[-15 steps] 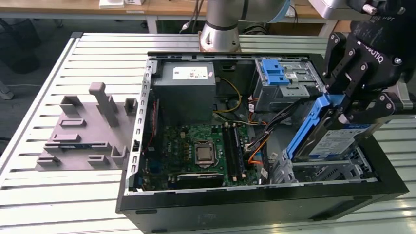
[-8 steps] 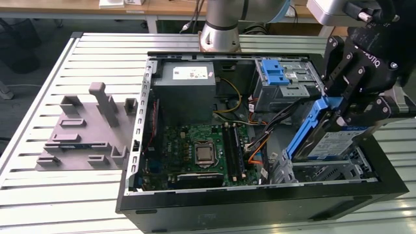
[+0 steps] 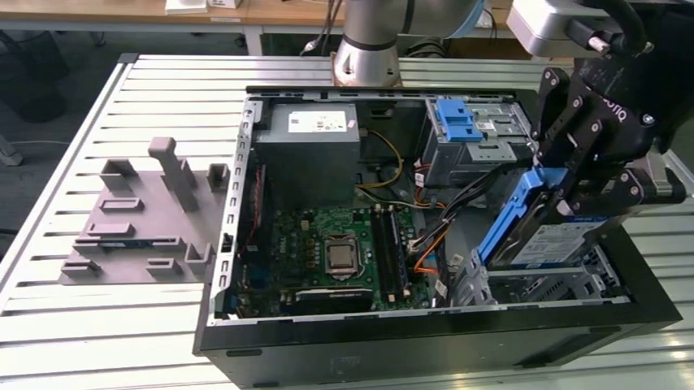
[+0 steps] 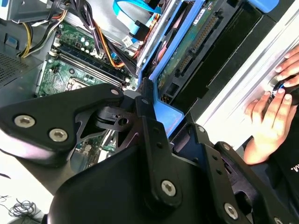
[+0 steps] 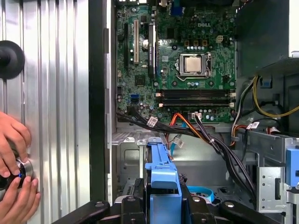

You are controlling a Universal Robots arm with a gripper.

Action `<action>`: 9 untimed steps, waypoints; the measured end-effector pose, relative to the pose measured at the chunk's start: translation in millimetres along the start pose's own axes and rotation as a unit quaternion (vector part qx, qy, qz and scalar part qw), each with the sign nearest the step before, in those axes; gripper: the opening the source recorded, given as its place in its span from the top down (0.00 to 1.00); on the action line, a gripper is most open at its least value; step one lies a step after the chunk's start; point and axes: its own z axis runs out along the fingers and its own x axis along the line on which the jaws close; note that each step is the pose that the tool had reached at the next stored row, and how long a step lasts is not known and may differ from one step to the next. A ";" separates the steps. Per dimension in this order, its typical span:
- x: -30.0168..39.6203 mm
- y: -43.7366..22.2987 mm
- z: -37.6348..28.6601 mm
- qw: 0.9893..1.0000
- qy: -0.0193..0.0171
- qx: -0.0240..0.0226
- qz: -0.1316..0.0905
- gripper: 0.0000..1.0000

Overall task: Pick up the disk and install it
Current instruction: 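Insert the disk into the insertion slot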

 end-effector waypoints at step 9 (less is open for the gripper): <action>0.0 0.0 7.1 1.000 0.001 0.000 0.000 0.64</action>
